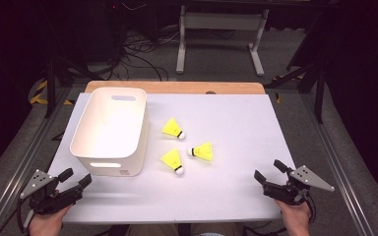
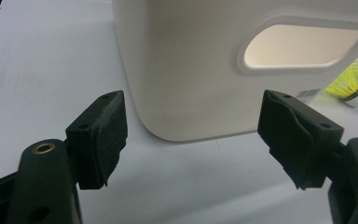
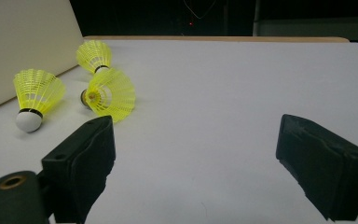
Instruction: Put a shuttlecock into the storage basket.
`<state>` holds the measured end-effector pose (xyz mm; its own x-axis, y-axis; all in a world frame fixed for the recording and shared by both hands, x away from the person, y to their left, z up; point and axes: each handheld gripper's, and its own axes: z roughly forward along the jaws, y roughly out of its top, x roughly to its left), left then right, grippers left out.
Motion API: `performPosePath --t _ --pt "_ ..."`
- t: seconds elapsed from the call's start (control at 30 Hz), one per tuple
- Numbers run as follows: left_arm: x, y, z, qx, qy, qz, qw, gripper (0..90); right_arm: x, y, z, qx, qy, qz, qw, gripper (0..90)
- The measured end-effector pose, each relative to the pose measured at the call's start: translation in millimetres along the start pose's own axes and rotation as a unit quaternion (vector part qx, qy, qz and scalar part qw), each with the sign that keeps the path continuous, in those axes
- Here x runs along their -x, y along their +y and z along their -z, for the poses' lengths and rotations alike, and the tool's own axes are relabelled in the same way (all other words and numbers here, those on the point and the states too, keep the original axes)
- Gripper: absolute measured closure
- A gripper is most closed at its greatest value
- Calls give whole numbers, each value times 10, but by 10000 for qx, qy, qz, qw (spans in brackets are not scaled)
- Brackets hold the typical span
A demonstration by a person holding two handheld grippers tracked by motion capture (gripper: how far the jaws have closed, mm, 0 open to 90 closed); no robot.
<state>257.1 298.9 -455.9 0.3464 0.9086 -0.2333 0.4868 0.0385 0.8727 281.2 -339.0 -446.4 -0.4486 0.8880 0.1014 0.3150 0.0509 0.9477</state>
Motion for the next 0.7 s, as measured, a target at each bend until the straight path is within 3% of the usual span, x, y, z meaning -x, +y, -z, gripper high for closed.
performPosePath --t 0.7 --pt "-5 -8 3 -43 15 44 10000 254 0 4 9 37 -1 -15 10000 123"
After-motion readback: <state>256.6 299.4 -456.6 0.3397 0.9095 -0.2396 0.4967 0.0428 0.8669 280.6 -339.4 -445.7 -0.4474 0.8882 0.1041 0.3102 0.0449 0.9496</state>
